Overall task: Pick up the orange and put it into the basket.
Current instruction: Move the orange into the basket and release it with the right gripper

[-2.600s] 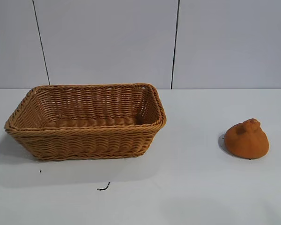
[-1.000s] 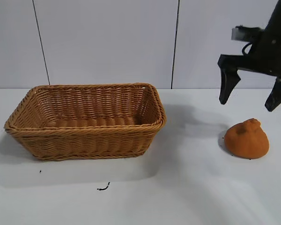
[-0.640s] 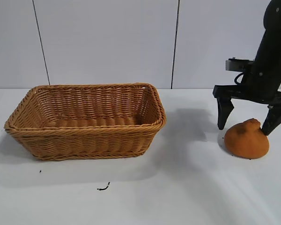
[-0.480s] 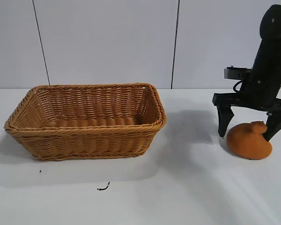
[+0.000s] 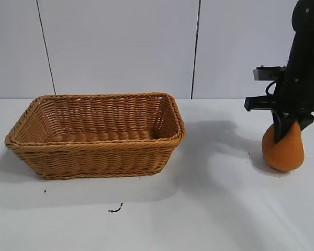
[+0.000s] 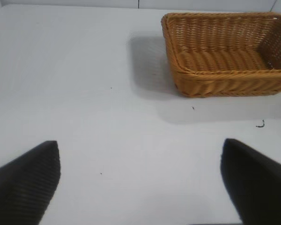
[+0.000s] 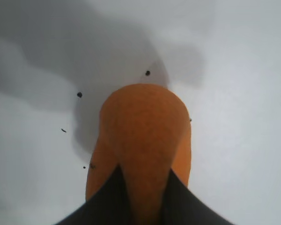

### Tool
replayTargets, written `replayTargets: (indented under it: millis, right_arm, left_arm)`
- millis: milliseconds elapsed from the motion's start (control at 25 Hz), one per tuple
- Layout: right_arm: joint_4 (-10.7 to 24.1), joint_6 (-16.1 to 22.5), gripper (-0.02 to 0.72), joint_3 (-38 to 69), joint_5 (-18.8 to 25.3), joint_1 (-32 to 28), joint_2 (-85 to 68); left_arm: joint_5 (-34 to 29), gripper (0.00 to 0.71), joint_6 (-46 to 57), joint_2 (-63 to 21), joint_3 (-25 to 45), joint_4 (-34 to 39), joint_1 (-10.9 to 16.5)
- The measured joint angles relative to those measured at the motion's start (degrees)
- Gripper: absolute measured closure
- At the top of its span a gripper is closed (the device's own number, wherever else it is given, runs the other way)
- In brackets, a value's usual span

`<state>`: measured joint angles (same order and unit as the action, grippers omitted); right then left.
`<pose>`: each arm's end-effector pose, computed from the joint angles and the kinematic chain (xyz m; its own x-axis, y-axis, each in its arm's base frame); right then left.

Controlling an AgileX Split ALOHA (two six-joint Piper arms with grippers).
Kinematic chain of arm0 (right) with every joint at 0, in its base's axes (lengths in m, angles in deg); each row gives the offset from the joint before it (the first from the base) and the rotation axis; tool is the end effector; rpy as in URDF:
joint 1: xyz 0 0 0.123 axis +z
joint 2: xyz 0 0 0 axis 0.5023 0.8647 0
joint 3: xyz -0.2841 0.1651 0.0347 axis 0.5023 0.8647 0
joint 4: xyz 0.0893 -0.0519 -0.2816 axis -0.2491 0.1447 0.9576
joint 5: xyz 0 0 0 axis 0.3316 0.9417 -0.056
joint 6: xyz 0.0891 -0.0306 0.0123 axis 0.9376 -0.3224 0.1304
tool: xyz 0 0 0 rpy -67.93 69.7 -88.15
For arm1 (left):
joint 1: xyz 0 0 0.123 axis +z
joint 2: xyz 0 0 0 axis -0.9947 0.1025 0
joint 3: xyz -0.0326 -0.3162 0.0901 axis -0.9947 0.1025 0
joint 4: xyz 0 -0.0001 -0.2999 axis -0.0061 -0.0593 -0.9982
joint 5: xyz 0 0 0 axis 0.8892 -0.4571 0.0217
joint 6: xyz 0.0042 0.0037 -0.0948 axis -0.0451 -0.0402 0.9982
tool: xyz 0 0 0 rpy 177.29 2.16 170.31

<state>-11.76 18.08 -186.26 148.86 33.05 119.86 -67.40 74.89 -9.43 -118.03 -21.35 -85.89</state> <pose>0.5174 0.0271 0.2810 -0.9645 -0.0034 -0.2640 -0.0092 0.9997 0.0206 -0.0056 0.0002 0.2990 -0.4538 -0.0282 -0.8906 0.0117 0.9992 -0.0376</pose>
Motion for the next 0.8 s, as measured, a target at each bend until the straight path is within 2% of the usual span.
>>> replayTargets:
  millis: [240,520,800]
  right_arm:
    - [-0.19,0.07,0.662,-8.92,1.65,1.98,0.0]
    - [-0.24,1.25,0.662,-9.61,1.91,10.45,0.0]
    - [-0.37,3.16,0.662,-9.61,-4.36,22.78,0.35]
  left_arm:
    - [0.0,0.044,0.0,0.0,0.0,0.0,0.0]
    - [0.0,0.044,0.0,0.0,0.0,0.0,0.0]
    - [0.0,0.044,0.0,0.0,0.0,0.0,0.0]
